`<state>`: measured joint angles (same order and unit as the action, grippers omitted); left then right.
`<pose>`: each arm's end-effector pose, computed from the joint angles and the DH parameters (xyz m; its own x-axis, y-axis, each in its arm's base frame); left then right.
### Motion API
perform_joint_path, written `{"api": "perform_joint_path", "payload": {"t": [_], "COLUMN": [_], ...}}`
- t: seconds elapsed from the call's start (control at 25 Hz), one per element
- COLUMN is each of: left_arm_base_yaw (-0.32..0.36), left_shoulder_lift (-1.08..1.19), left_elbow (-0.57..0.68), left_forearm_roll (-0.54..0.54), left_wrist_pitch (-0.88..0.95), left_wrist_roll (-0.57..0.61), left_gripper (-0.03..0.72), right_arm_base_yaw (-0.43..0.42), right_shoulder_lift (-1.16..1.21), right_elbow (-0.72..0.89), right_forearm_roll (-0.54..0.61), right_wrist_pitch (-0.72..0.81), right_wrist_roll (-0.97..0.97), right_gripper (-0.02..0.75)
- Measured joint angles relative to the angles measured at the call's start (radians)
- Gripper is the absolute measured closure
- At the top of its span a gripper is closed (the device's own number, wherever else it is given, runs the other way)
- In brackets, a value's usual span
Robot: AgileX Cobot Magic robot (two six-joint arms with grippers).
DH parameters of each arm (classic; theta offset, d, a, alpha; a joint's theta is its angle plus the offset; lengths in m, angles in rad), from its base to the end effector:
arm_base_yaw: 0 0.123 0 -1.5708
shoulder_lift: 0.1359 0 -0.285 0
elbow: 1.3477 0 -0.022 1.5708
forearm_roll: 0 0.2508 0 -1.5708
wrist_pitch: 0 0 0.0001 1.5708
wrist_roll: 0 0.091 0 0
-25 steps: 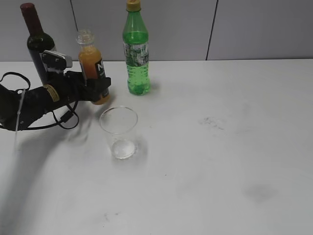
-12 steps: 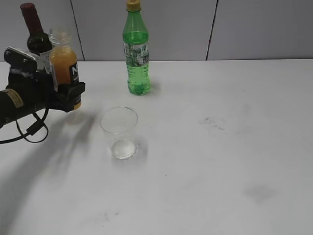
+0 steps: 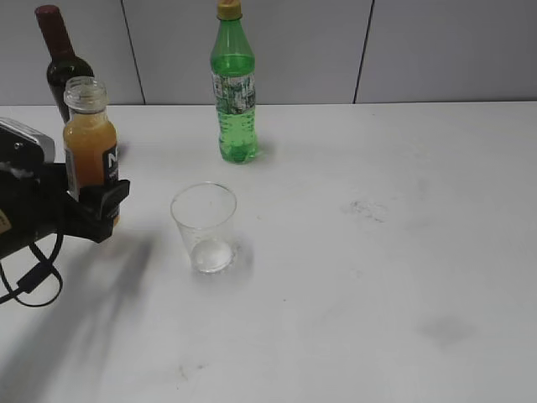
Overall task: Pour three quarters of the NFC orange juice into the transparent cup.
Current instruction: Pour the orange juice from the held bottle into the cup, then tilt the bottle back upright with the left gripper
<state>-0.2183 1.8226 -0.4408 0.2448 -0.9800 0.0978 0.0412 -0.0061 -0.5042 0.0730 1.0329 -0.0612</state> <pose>0.2710 -0.0789 0.1227 -0.2133 0.2820 -0.9354 0.4608 0.8733 0.1582 -0.0055 0.0055 0.2809 -0.4179 -0.0410 -0.9076 -0.1078 0.9942 0.0048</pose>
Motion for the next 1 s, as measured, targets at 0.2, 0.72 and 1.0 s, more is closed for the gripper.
{"api": "perform_joint_path", "payload": {"t": [0.2, 0.72, 1.0], "left_arm_base_yaw": [-0.094, -0.196, -0.198], "left_shoulder_lift": [-0.022, -0.023, -0.023], "left_elbow": [0.039, 0.039, 0.039], "left_forearm_roll": [-0.154, -0.397, -0.406], "left_wrist_pitch": [0.031, 0.048, 0.041], "left_wrist_roll": [0.14, 0.51, 0.629], "left_gripper": [0.209, 0.209, 0.209], "right_arm_base_yaw": [0.0, 0.0, 0.0], "right_shoulder_lift": [0.0, 0.0, 0.0], "right_elbow": [0.0, 0.0, 0.0], "right_forearm_roll": [0.0, 0.0, 0.0], "right_wrist_pitch": [0.0, 0.0, 0.0], "right_wrist_roll": [0.0, 0.0, 0.0], "right_gripper": [0.147, 0.147, 0.147]}}
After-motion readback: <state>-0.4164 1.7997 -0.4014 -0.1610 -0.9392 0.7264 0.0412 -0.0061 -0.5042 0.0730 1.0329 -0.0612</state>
